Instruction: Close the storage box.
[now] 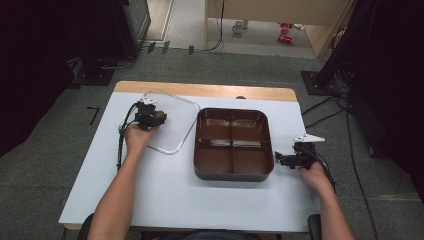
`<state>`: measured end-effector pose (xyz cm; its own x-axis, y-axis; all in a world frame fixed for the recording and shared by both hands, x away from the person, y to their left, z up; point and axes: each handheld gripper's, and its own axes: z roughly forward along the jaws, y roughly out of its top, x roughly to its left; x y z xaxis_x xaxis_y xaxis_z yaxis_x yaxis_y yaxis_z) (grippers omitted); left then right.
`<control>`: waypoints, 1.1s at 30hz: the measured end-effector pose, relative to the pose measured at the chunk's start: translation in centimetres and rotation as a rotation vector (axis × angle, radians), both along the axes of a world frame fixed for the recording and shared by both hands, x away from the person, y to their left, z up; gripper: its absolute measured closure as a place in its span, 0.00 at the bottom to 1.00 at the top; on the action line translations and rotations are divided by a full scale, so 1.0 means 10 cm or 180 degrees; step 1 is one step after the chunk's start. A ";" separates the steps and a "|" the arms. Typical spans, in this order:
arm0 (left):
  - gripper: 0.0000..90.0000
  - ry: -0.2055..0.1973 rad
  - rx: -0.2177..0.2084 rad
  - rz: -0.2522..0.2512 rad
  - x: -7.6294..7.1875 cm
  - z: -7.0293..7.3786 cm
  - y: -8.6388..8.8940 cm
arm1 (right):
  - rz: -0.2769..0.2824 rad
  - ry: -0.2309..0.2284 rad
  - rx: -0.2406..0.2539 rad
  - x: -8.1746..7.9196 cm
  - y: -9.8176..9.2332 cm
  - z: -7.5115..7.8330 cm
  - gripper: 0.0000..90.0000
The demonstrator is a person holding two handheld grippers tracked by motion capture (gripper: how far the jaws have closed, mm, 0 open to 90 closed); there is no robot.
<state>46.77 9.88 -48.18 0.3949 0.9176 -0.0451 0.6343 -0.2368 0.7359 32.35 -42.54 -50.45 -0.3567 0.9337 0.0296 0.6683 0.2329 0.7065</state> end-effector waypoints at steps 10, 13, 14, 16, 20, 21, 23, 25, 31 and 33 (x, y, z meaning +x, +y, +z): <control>0.66 0.0044 -0.0154 0.0092 -0.04 0.21 0.09 | 0.0000 -0.0001 0.0005 0.00 0.00 0.00 0.04; 0.66 0.0016 -0.0120 0.0065 -0.09 0.34 0.15 | 0.0000 -0.0002 0.0004 0.00 0.00 0.00 0.04; 0.66 0.0012 -0.0116 0.0064 -0.11 0.39 0.17 | 0.0000 -0.0001 0.0004 0.00 0.00 0.00 0.04; 0.66 0.0015 -0.0116 0.0078 -0.15 0.46 0.20 | 0.0001 -0.0001 0.0002 0.00 0.00 0.00 0.04; 0.66 -0.0005 -0.0189 0.0072 -0.23 0.64 0.25 | 0.0001 -0.0002 0.0004 0.00 0.00 0.00 0.04; 0.66 -0.0025 -0.0205 0.0064 -0.25 0.69 0.25 | 0.0001 -0.0002 0.0004 0.00 0.00 0.00 0.04; 0.66 -0.0054 -0.0226 0.0032 -0.30 0.77 0.24 | 0.0000 -0.0002 0.0004 0.00 0.00 0.00 0.04; 0.66 -0.0097 -0.0290 -0.0045 -0.35 0.86 0.20 | 0.0002 -0.0002 0.0001 0.00 0.00 0.00 0.04; 0.66 -0.0181 -0.0319 -0.0255 -0.45 1.01 0.03 | 0.0002 -0.0003 0.0000 0.00 0.00 0.00 0.04; 0.66 -0.0211 -0.0315 -0.0335 -0.48 1.06 -0.04 | 0.0005 -0.0003 -0.0002 0.00 0.00 0.00 0.04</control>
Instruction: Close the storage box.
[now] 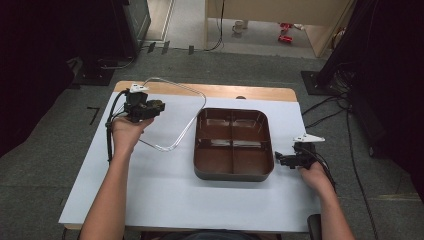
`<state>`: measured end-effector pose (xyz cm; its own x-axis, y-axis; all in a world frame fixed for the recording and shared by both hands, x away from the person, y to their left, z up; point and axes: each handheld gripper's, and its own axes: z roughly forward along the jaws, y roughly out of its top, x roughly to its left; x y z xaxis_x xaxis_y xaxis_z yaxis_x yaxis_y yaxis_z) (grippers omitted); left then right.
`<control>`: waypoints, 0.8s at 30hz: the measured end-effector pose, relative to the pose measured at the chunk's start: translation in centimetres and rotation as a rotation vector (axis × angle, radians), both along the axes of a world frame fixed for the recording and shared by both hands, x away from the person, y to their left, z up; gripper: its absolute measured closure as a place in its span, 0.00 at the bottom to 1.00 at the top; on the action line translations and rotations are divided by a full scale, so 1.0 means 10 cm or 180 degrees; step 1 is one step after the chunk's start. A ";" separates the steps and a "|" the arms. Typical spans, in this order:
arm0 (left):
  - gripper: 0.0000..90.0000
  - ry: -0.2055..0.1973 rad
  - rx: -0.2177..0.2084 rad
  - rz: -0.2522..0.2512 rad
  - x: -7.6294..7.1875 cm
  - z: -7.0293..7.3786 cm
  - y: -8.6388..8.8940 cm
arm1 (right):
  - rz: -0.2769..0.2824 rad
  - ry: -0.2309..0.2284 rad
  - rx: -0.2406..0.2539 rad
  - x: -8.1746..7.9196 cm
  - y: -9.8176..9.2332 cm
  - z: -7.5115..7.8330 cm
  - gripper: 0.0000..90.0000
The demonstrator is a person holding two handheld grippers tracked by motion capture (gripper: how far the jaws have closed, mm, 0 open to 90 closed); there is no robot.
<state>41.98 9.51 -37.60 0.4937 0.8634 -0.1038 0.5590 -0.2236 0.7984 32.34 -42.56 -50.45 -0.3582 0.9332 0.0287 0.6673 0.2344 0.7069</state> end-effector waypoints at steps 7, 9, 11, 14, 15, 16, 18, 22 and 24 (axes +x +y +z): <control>0.66 -0.0123 -0.0003 -0.0380 -0.12 0.12 -0.32 | -0.0003 0.0001 0.0000 0.00 0.00 0.00 0.04; 0.66 -0.0157 0.0008 -0.0483 -0.15 0.12 -0.43 | -0.0008 0.0004 0.0003 0.00 0.00 0.00 0.04; 0.66 -0.0170 0.0013 -0.0573 -0.17 0.11 -0.53 | -0.0002 -0.0005 -0.0002 0.00 0.00 0.00 0.04; 0.66 -0.0159 0.0015 -0.0759 -0.21 0.08 -0.71 | -0.0005 0.0001 -0.0003 0.00 0.00 0.00 0.04; 0.66 -0.0159 0.0015 -0.0759 -0.21 0.08 -0.71 | -0.0005 0.0001 -0.0003 0.00 0.00 0.00 0.04; 0.66 -0.0165 0.0019 -0.0855 -0.23 0.05 -0.81 | -0.0005 -0.0002 -0.0005 0.00 0.00 0.00 0.04; 0.66 -0.0177 0.0053 -0.0944 -0.24 0.02 -0.90 | -0.0006 -0.0003 -0.0004 0.00 0.00 0.00 0.04; 0.66 -0.0150 0.0069 -0.1090 -0.25 -0.04 -1.02 | -0.0005 -0.0003 -0.0007 0.00 0.00 0.00 0.04; 0.66 -0.0121 0.0077 -0.1185 -0.24 -0.08 -1.07 | -0.0004 -0.0003 -0.0007 0.00 0.00 0.00 0.04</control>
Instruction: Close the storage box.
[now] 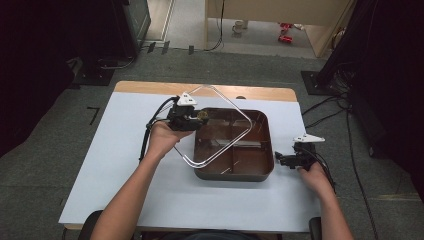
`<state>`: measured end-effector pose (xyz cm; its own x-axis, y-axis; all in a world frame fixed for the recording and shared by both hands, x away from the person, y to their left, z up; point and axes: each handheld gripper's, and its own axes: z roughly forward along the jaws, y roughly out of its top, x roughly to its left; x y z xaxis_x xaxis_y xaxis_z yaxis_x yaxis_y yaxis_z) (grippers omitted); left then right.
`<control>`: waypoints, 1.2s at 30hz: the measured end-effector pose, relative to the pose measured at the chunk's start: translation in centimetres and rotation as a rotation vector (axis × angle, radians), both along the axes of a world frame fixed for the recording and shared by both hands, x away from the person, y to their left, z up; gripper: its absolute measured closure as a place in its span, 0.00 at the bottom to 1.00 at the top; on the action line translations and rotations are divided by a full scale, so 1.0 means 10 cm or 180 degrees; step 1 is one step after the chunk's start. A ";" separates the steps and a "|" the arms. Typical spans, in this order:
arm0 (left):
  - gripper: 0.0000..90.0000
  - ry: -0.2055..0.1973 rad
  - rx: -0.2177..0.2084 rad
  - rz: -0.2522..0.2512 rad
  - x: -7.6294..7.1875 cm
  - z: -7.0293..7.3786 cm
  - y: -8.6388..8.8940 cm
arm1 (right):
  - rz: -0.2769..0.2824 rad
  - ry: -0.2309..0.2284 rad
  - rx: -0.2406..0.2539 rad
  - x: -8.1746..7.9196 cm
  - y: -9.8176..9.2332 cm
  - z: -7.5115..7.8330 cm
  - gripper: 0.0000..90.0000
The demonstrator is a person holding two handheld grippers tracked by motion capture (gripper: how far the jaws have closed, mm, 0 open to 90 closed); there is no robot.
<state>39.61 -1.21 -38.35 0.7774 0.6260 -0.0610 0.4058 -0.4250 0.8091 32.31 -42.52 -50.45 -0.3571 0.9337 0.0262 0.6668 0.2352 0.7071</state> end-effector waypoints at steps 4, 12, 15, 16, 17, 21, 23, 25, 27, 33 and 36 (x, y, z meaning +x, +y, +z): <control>0.66 0.0048 0.0023 -0.0209 0.03 -0.08 -0.10 | 0.0001 0.0001 0.0001 0.00 0.00 0.00 0.04; 0.66 0.0164 0.0164 -0.0540 0.13 -0.28 -0.33 | -0.0001 0.0000 0.0002 0.00 0.00 0.00 0.04; 0.66 0.0158 0.0241 -0.0692 0.13 -0.32 -0.45 | 0.0002 -0.0002 0.0002 0.00 0.00 0.00 0.04; 0.66 0.0153 0.0229 -0.0717 0.13 -0.34 -0.47 | 0.0002 -0.0002 0.0002 0.00 0.00 0.00 0.04; 0.66 0.0156 0.0203 -0.0762 0.13 -0.35 -0.50 | 0.0003 -0.0001 0.0002 0.00 0.00 0.00 0.04; 0.66 0.0142 0.0304 -0.1007 0.14 -0.38 -0.60 | 0.0007 -0.0002 -0.0003 0.00 0.00 0.00 0.04; 0.66 0.0149 0.0293 -0.1138 0.13 -0.36 -0.66 | 0.0003 0.0003 -0.0002 0.00 0.00 0.00 0.04; 0.66 0.0177 0.0274 -0.1241 0.13 -0.37 -0.70 | 0.0004 0.0002 -0.0001 0.00 0.00 0.00 0.04; 0.66 0.0145 0.0295 -0.1299 0.11 -0.38 -0.74 | 0.0003 0.0001 0.0001 0.00 0.00 0.00 0.04; 0.59 0.0344 0.0146 -0.1054 0.08 -0.37 -0.74 | 0.0002 -0.0002 0.0000 0.00 0.00 0.00 0.04; 0.55 0.0470 -0.0082 -0.0807 0.04 -0.33 -0.70 | -0.0002 0.0001 0.0006 0.00 0.00 0.00 0.04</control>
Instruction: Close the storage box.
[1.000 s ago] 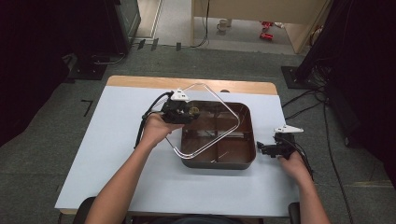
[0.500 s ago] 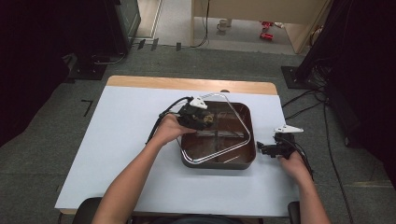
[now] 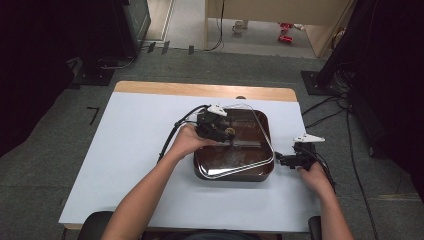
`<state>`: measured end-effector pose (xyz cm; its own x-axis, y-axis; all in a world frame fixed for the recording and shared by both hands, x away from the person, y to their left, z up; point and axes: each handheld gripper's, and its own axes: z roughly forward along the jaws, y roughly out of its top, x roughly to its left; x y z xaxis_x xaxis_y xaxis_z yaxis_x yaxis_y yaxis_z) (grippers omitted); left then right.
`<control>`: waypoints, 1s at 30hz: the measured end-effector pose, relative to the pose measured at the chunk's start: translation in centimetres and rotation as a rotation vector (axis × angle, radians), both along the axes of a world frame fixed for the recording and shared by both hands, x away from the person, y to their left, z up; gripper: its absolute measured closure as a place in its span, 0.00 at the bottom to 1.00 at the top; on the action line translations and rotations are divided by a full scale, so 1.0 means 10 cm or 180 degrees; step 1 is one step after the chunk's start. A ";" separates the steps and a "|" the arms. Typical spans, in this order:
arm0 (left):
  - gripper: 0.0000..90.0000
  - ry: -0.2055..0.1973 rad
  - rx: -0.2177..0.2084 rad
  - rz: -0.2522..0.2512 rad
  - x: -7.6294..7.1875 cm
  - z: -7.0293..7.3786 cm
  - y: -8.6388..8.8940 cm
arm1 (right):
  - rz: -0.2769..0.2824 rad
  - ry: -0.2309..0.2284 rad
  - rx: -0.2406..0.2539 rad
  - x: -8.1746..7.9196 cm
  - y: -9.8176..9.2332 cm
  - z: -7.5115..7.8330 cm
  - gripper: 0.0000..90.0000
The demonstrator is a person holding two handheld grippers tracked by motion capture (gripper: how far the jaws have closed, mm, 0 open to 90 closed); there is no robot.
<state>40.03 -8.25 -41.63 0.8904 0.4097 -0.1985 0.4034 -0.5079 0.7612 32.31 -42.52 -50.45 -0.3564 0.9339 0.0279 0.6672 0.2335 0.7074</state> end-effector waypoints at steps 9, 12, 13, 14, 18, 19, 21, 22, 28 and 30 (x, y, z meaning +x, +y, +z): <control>0.55 -0.0132 0.0262 0.0552 -0.16 -0.02 -0.13 | 0.0006 -0.0004 -0.0007 0.00 0.00 0.00 0.04; 0.59 -0.0226 0.0289 0.0584 -0.21 -0.06 -0.17 | 0.0007 -0.0003 -0.0007 0.00 0.00 0.00 0.04; 0.63 -0.0253 0.0285 0.0589 -0.22 -0.07 -0.18 | 0.0008 -0.0004 -0.0007 0.00 0.00 0.00 0.04; 0.65 -0.0277 0.0301 0.0572 -0.22 -0.07 -0.18 | 0.0007 -0.0005 -0.0007 0.00 0.00 0.00 0.04; 0.66 -0.0302 0.0321 0.0442 -0.19 -0.05 -0.15 | 0.0007 -0.0004 -0.0007 0.00 0.00 0.00 0.04; 0.66 -0.0283 0.0316 0.0377 -0.17 -0.05 -0.13 | 0.0007 -0.0004 -0.0007 0.00 0.00 0.00 0.04; 0.66 -0.0279 0.0343 0.0288 -0.15 -0.04 -0.13 | 0.0006 -0.0003 -0.0007 0.00 0.00 0.00 0.04; 0.66 -0.0317 0.0355 0.0237 -0.14 -0.03 -0.13 | 0.0005 -0.0002 -0.0005 0.00 0.00 0.00 0.04; 0.66 -0.0284 0.0337 -0.0003 -0.07 0.04 -0.17 | 0.0004 0.0001 -0.0004 0.00 0.00 0.00 0.04; 0.66 -0.0152 0.0291 -0.0027 -0.05 0.02 -0.19 | 0.0002 0.0001 -0.0003 0.00 0.00 0.00 0.04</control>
